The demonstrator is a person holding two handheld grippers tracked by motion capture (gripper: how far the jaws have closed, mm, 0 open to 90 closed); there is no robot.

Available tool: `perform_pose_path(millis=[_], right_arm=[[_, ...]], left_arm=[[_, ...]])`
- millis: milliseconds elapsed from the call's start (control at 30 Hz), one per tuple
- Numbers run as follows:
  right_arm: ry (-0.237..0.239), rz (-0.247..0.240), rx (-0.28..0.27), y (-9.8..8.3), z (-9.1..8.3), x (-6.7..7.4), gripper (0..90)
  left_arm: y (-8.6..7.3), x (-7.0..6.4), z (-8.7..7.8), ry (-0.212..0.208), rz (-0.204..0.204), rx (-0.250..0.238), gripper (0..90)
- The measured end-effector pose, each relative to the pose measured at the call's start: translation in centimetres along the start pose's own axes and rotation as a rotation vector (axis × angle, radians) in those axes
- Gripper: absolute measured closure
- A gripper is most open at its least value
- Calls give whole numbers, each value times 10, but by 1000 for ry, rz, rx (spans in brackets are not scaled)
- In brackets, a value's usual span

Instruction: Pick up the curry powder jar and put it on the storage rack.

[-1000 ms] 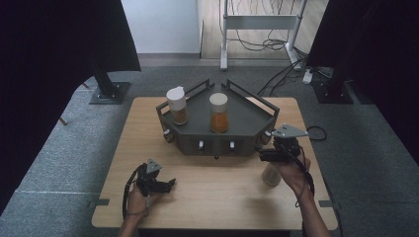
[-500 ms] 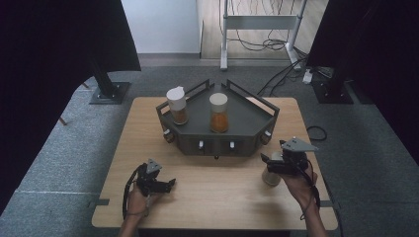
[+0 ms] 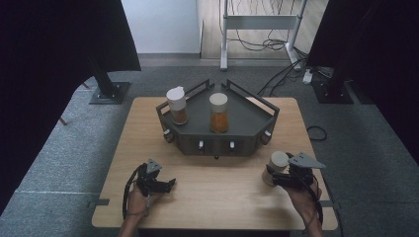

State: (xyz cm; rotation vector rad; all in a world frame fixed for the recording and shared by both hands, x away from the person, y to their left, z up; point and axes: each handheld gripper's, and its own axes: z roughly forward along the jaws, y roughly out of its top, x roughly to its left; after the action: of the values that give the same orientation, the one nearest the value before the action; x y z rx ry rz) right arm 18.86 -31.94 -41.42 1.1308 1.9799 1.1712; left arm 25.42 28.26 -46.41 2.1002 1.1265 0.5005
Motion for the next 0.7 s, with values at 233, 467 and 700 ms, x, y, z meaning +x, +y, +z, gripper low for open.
perform_pose_path(millis=[233, 467, 700], right_arm=[[-22, 26, 23, -15, -2, 0, 136], [-42, 63, 47, -29, -2, 2, 138], [-52, 69, 86, -38, -1, 3, 139]], left_arm=[[0, 0, 0, 0, 0, 0, 35], [0, 0, 0, 0, 0, 0, 35], [0, 0, 0, 0, 0, 0, 35]])
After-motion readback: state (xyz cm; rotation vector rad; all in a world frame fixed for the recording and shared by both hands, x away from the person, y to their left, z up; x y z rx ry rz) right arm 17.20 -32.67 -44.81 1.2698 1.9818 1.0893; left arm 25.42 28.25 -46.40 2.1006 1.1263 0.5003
